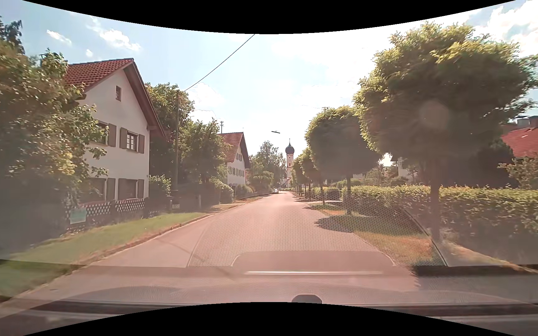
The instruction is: Follow the waypoints while adhering to traffic rules and regulations
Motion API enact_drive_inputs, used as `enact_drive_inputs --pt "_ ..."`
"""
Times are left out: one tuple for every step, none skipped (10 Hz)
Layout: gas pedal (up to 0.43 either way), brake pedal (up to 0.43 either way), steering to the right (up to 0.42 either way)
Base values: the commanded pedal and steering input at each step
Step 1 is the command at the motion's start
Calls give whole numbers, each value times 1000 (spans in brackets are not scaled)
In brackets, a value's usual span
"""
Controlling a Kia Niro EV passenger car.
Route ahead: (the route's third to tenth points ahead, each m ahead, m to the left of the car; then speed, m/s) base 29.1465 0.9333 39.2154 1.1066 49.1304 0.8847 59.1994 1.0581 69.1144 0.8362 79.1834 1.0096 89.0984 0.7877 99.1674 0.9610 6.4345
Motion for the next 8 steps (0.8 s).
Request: enact_drive_inputs --pt "130 0 -6" --pt "130 0 -6" --pt "130 0 -6" --pt "130 0 -4" --pt "130 0 -2" --pt "130 0 -1" --pt "130 0 -1" --pt "130 0 -1"
